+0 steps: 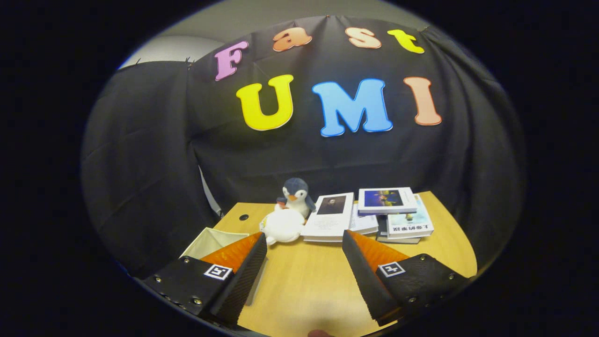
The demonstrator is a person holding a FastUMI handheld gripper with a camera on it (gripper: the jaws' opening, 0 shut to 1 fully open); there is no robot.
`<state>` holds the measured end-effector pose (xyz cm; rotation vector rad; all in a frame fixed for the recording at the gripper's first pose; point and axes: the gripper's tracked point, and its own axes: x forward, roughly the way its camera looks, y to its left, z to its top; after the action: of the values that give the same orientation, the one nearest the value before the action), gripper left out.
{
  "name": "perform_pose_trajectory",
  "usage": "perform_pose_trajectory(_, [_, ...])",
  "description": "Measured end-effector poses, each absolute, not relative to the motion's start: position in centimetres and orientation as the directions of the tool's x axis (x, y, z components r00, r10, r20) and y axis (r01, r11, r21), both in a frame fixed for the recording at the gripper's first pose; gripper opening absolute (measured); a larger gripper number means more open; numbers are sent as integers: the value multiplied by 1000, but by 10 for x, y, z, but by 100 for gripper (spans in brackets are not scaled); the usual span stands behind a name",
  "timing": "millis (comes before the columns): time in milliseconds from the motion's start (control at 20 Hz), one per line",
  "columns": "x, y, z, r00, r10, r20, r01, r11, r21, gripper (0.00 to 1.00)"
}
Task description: Open the storage box then place both shoes into the box .Put the left shoe in first, then the right shoe, with the right side of both shoes facing outward in a uniform manner.
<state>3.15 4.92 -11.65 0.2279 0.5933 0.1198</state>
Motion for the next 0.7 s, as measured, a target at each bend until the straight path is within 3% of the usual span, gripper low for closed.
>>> perform_pose_trajectory(300, [20,-42,-87,901,-10,-433,74,989,131,98])
perform_pose_trajectory(700, [6,-90,-64,931,-75,-357,121,987,108,98])
